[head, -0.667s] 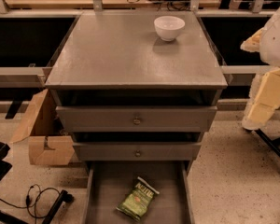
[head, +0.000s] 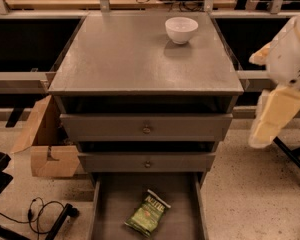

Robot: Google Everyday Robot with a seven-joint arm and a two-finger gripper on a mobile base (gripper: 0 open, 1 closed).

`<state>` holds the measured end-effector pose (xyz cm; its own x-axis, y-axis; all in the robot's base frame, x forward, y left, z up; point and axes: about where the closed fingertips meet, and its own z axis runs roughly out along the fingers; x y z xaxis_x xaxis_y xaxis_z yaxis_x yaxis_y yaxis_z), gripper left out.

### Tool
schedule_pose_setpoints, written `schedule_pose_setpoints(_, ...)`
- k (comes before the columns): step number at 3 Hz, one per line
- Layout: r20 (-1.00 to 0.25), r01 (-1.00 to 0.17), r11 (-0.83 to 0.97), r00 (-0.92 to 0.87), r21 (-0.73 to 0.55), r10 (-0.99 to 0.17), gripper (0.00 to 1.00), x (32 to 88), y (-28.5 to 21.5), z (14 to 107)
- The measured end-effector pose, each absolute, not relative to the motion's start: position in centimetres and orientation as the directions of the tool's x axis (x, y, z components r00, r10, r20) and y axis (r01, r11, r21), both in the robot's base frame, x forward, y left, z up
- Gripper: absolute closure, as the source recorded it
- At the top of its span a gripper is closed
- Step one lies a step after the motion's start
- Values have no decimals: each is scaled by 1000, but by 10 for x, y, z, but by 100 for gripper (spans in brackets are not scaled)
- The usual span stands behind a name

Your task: Pick green jalapeno chip bag from bottom drawer and place on counter

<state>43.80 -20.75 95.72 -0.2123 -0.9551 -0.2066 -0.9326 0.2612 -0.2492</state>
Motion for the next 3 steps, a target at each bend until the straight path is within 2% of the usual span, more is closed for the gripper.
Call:
schedule_pose_setpoints(1,-177,-917,241,-192,-318,-965,0,434,-170,922)
schedule_pose_setpoints(3,-81,-921,130,-108,-368,-991,0,462,-71,766)
